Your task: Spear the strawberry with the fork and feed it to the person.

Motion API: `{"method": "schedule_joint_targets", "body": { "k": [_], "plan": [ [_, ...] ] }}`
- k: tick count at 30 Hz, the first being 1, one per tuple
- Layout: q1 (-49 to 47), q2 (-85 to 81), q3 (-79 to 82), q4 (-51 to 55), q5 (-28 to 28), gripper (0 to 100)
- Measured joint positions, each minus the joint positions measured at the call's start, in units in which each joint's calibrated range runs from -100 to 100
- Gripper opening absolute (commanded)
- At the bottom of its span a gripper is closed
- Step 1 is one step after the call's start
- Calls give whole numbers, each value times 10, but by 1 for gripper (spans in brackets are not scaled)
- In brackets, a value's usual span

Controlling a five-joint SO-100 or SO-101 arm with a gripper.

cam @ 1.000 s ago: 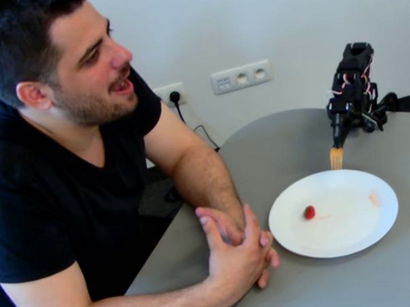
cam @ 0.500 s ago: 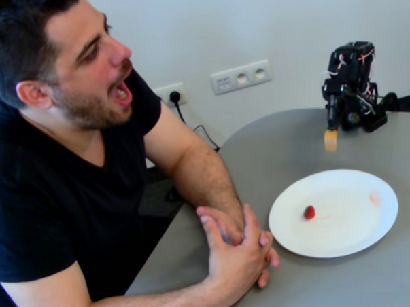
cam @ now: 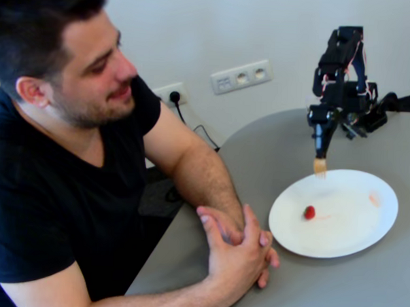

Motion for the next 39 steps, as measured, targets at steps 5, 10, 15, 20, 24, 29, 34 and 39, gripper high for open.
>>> {"method": "schedule_joint_targets", "body": {
  "k": [5, 10, 15, 20, 24, 29, 34, 39],
  "plan": [
    [-2, 72, -11, -72, -1, 1],
    [2, 112, -75, -79, -2, 1],
    [23, 182, -98, -88, -11, 1],
    [21, 186, -98, -88, -14, 1],
    [22, 186, -98, -91, -14, 1],
    [22, 186, -98, -113, -24, 1],
    [22, 186, -98, -114, -28, 1],
    [22, 222, -99, -149, -28, 1]
  ]
}}
